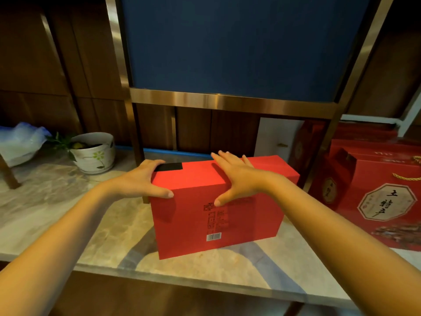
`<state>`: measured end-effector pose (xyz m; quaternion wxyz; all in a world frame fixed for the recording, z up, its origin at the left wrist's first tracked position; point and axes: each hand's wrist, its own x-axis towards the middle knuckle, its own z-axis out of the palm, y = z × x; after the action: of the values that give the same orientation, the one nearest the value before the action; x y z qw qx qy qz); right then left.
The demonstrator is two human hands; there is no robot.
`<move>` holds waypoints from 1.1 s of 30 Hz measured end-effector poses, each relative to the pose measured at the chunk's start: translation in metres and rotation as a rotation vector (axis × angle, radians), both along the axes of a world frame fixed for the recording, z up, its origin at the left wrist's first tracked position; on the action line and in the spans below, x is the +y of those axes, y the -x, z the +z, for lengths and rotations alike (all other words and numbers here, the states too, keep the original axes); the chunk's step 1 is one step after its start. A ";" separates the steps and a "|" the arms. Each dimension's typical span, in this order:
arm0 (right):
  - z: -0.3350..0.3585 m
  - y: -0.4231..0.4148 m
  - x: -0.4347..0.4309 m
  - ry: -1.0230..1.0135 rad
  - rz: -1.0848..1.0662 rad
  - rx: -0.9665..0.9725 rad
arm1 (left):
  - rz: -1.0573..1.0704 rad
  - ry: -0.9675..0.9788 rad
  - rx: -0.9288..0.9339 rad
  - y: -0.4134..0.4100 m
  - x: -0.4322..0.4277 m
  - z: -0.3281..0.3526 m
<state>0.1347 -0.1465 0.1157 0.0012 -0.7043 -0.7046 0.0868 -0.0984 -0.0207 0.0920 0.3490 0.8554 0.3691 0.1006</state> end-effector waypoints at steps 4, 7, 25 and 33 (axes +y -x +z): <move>0.012 0.004 0.032 0.156 0.034 -0.040 | 0.038 -0.080 -0.038 0.003 -0.017 -0.001; 0.020 0.002 0.039 0.196 0.097 -0.039 | 0.072 -0.139 -0.023 0.008 -0.030 -0.004; -0.045 0.051 -0.087 -0.302 -0.225 0.894 | -0.006 0.657 -0.454 -0.020 -0.073 -0.013; -0.055 0.051 -0.104 -0.463 -0.279 1.080 | 0.017 0.685 -0.548 -0.057 -0.115 -0.023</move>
<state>0.0834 -0.2505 0.0609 0.5235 -0.6279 -0.5058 0.2755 -0.0411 -0.1354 0.0691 0.6966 0.6292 0.2819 0.1984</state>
